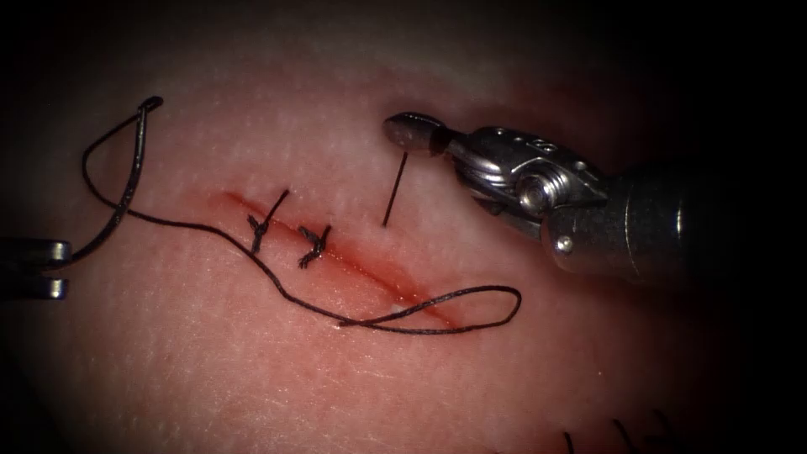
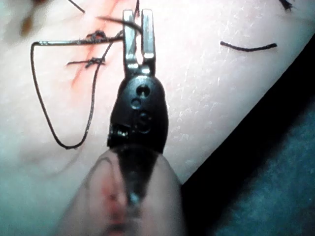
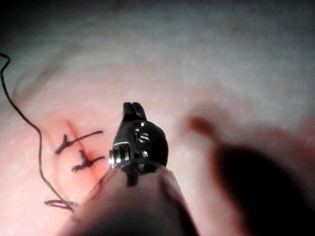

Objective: Wound Closure
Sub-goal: Pull the string through the cut with the right gripper

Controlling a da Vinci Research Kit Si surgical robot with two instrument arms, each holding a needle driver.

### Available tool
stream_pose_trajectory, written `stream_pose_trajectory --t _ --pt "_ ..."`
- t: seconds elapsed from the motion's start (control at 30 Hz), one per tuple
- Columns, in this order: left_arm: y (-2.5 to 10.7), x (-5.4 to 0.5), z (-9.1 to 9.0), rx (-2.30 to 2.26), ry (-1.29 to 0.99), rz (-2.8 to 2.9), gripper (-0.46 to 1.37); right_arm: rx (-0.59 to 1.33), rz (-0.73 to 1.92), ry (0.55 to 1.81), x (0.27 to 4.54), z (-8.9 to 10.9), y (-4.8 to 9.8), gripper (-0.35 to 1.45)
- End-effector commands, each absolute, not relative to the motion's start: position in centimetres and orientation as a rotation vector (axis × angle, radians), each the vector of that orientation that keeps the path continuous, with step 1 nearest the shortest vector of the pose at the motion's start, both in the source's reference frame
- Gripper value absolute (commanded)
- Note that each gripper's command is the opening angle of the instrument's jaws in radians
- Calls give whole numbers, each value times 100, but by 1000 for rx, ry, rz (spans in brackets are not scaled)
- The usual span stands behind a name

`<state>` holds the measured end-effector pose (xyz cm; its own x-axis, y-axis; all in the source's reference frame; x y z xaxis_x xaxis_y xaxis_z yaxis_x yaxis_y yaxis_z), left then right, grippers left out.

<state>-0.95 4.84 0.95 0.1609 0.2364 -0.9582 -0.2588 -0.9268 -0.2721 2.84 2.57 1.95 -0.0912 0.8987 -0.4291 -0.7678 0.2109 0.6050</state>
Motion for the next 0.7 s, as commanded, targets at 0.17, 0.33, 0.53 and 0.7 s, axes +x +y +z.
stream_pose_trajectory --t 0.17,0.33,0.53,0.7 --pt "486 -95 97 -2070 29 1826 -35 181 1402 893 283 194 255 -35" --pt "487 -93 100 -2067 37 1833 -35 181 1402 893 283 194 254 -35" --pt "485 -90 101 -2069 39 1835 -35 181 1402 894 284 194 253 -35" --pt "484 -89 102 -2070 41 1832 -35 159 1358 897 284 195 255 4"
